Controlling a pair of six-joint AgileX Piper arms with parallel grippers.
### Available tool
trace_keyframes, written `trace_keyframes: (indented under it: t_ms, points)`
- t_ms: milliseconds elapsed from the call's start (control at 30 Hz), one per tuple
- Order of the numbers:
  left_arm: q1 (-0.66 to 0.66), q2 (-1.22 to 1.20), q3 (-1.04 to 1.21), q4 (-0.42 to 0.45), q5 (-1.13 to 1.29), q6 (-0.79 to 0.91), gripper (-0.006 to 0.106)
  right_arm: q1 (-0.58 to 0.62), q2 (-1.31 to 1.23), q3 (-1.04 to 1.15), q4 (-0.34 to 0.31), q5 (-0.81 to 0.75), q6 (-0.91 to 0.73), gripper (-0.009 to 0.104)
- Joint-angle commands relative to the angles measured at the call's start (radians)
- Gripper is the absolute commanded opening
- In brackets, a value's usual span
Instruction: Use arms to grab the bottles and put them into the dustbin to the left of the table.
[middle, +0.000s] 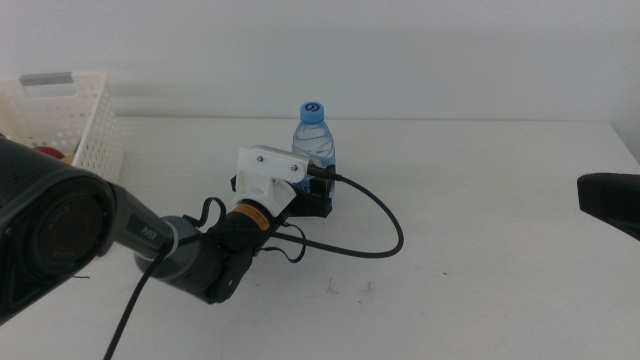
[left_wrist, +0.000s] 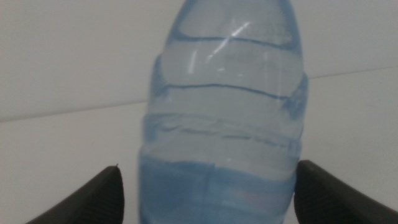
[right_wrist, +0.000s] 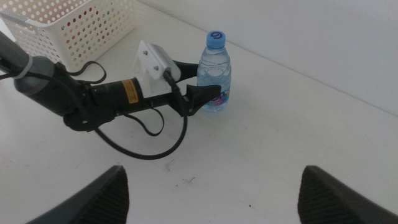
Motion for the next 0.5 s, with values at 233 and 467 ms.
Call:
trace_keyframes:
  t_ms: [233,467]
  points:
    - [0.006,0.072,-0.117,-0.007,0.038,0.001,0.094,0.001,-0.003,-0.009,-0.002,-0.002,0.000,0.088]
    - [0.010,0.113,-0.152,-0.013,0.032,0.003,0.094,0.001,-0.003,-0.009,-0.002,-0.002,0.000,0.088]
